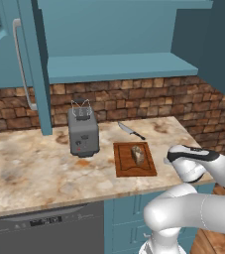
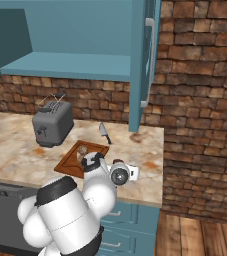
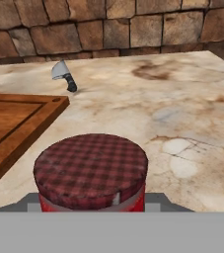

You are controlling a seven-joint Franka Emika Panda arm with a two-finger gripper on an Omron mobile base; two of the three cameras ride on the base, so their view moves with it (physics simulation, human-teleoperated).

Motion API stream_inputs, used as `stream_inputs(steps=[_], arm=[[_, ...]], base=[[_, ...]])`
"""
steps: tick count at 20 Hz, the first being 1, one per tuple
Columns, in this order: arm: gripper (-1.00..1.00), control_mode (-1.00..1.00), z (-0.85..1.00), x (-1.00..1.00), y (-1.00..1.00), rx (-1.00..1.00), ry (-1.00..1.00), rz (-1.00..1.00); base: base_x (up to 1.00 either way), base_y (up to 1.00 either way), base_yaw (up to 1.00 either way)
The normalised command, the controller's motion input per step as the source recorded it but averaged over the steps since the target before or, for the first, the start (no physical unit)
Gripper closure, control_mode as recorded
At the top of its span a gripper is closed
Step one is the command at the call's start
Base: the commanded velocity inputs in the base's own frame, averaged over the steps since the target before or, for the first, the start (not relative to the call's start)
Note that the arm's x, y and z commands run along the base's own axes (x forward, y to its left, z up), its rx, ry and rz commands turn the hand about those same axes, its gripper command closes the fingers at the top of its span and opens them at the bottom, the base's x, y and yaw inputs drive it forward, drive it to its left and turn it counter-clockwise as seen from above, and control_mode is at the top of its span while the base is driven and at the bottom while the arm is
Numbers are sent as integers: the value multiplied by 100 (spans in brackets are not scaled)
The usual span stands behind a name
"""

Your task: Pick the bread, place it on the cutting board, pick the jam, place it on the counter, and close the cabinet.

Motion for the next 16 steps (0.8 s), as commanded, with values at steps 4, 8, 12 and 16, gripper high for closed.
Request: stream_inputs(steps=[4, 8, 12, 16], arm=[[-100, -100, 0, 0, 0, 0, 0, 0], [-100, -100, 0, 0, 0, 0, 0, 0], [-100, -100, 0, -3, 0, 0, 0, 0], [-100, -100, 0, -9, 0, 0, 0, 0]], base=[[0, 0, 0], [0, 0, 0], [0, 0, 0], [0, 0, 0]])
